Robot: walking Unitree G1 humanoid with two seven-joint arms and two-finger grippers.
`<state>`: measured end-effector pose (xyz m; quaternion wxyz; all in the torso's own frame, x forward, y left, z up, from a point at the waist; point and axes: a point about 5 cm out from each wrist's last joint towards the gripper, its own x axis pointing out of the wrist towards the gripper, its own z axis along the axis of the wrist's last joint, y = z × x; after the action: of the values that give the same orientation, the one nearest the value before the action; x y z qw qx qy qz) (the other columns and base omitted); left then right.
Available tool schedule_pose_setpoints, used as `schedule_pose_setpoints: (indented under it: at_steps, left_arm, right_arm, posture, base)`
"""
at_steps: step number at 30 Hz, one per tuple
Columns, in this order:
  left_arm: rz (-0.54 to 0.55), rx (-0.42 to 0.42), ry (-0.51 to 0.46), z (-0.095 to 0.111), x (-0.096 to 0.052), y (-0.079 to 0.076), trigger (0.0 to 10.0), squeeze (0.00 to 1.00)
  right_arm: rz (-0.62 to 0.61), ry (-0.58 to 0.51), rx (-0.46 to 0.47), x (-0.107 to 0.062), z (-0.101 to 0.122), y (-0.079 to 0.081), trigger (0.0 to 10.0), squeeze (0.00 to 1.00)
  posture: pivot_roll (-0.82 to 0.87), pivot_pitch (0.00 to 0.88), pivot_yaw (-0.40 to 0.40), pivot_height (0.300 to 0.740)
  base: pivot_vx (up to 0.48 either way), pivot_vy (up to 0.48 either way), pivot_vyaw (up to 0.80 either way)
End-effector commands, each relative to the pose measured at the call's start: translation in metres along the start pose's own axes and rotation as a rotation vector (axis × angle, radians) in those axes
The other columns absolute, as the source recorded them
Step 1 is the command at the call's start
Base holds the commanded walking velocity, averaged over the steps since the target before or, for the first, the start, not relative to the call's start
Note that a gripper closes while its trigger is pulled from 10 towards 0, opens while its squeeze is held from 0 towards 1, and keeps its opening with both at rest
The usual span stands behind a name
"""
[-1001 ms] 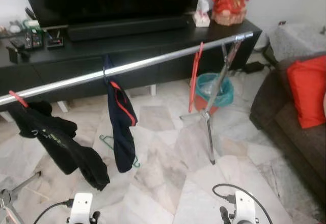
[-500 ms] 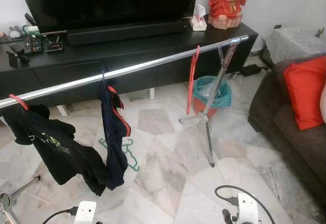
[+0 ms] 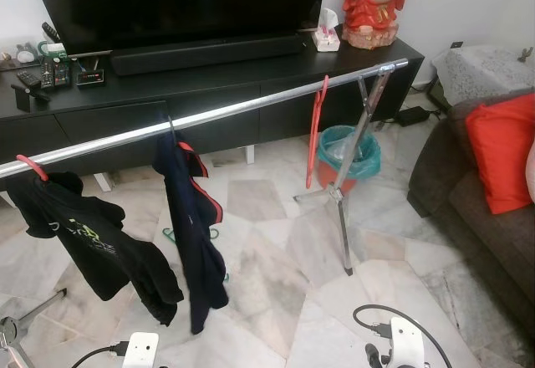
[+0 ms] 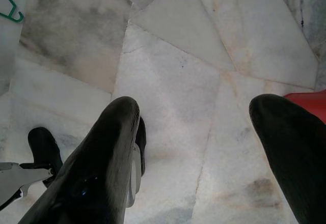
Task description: Hang hanger
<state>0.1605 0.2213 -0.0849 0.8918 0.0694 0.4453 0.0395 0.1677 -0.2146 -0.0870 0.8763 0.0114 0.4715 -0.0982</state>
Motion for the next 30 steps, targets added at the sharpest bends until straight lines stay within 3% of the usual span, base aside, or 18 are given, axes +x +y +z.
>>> schedule_pose_setpoints:
  at_steps: [1,16,19,30]
  left_arm:
    - [0.001,0.006,0.015,-0.005,-0.001,-0.001,10.0,0.0]
    - [0.002,0.003,0.017,-0.006,-0.001,-0.001,10.0,0.0]
    - [-0.058,-0.044,0.076,-0.011,0.0,-0.013,10.0,0.0]
    - [-0.063,-0.046,0.082,-0.01,0.0,-0.013,10.0,0.0]
  right_arm:
    - [-0.01,0.023,0.003,-0.001,-0.006,-0.004,10.0,0.0]
    - [-0.012,0.024,0.004,-0.001,-0.006,-0.006,10.0,0.0]
    - [0.011,0.047,0.053,-0.003,-0.016,-0.008,10.0,0.0]
    - [0.019,0.048,0.054,-0.003,-0.017,-0.005,10.0,0.0]
  posture:
    - [-0.04,0.025,-0.035,0.74]
    - [-0.04,0.023,-0.036,0.74]
    - [-0.04,0.059,-0.033,0.74]
    - [-0.04,0.055,-0.027,0.74]
  base:
    - [0.0,0.0,0.0]
    - [0.0,0.0,0.0]
    - [0.0,0.0,0.0]
    - [0.0,0.0,0.0]
